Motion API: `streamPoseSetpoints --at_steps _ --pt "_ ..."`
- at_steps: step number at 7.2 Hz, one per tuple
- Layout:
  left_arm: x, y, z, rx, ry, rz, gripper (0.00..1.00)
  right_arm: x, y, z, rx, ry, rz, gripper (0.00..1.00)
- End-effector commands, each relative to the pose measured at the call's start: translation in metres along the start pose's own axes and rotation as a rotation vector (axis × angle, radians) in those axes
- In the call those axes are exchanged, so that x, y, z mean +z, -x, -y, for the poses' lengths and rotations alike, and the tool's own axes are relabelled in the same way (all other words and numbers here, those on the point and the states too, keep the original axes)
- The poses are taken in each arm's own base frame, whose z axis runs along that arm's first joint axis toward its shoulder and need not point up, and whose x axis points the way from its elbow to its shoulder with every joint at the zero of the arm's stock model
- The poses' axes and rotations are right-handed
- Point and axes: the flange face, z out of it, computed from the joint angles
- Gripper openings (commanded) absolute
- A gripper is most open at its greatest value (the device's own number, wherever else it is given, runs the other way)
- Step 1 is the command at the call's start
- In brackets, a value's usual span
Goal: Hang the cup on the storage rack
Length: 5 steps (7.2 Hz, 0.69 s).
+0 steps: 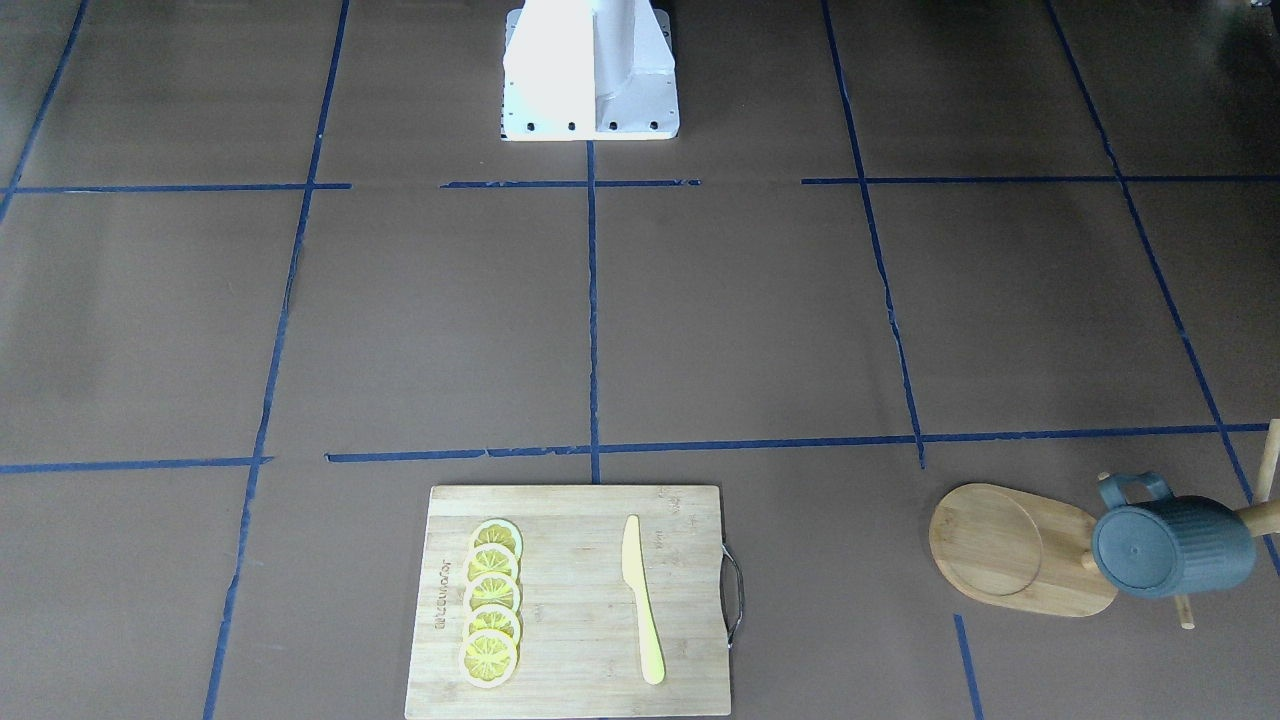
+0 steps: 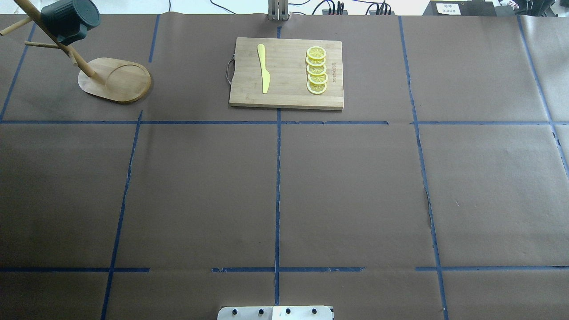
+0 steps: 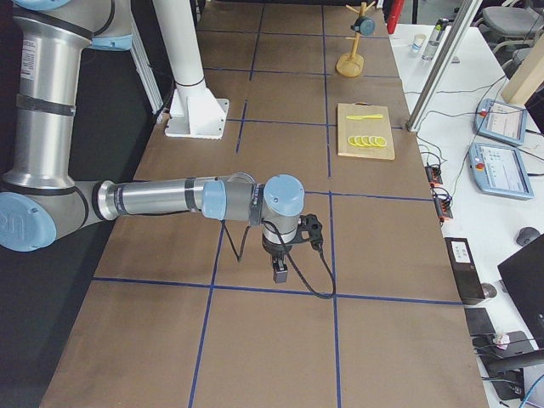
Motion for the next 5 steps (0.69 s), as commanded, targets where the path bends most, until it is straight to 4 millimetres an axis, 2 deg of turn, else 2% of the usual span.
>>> streamPoseSetpoints --at_steps 1,5 --pt "0.0003 0.0009 -0.0024 0.000 0.001 0.006 1.00 -0.0001 0.0001 -0.0001 -0.002 0.000 0.000 1.00" --pt "0.0035 0.0031 -0.0023 -0.008 0.007 0.005 1.00 -0.0001 0.0003 0.0000 -0.002 -0.001 0.002 1.00"
